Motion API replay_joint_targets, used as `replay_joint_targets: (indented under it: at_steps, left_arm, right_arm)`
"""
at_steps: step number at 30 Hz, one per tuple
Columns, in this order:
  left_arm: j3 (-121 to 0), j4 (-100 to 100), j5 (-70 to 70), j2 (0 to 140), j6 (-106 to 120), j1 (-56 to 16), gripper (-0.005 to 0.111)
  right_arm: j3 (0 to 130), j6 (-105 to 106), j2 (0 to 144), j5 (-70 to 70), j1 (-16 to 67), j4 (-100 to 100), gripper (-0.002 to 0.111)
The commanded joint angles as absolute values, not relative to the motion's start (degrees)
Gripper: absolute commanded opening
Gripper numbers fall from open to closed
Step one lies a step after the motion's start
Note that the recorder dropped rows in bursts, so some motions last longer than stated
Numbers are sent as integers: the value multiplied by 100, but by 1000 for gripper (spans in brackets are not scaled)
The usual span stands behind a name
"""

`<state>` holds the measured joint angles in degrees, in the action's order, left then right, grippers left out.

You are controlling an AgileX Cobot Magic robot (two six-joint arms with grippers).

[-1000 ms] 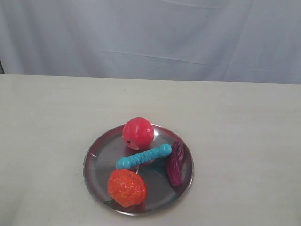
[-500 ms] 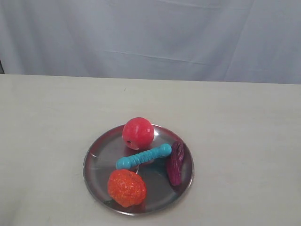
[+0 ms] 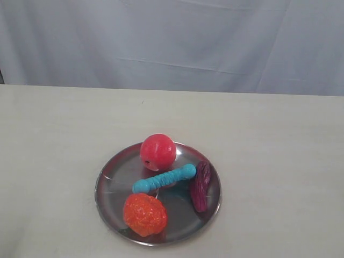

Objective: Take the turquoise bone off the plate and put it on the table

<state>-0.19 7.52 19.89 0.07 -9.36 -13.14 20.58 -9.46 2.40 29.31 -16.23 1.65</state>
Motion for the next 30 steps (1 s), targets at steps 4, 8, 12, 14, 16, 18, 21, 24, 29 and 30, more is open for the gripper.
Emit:
replay_joint_targets:
  at_steps: [4, 8, 12, 14, 16, 18, 21, 24, 29, 30]
  left_arm:
    - [0, 753, 1985, 0, -943, -1330, 0]
    - [0, 753, 1985, 0, -943, -1330, 0]
    - [0, 753, 1985, 0, -943, -1330, 0]
    - [0, 753, 1985, 0, -943, -1330, 0]
    - [0, 753, 1985, 0, -943, -1330, 0]
    - [0, 753, 1985, 0, -943, -1330, 0]
    - [0, 753, 1985, 0, -943, -1330, 0]
    - [0, 753, 1985, 0, -943, -1330, 0]
    - [0, 753, 1985, 0, -943, -1330, 0]
    - [0, 753, 1985, 0, -943, -1330, 0]
  right_arm:
    - [3189, -1029, 1557, 3845, -1638, 187, 0]
    - [3712, -795, 2510, 3937, -1392, 199, 0]
    - [4184, -662, 3392, 3958, -849, 52, -1]
    - [4458, -662, 3892, 4100, -556, -33, -1]
    - [4753, -662, 4341, 4310, -329, -33, -1]
    - [5134, -662, 4868, 4548, -128, -55, -1]
    - [5762, -497, 5712, 4937, 50, -70, -1]
    - [6492, -289, 6492, 5279, 238, -70, -1]
    - [7471, 423, 7661, 5554, 553, -70, -1]
    - [7641, 588, 7874, 5578, 608, -70, -1]
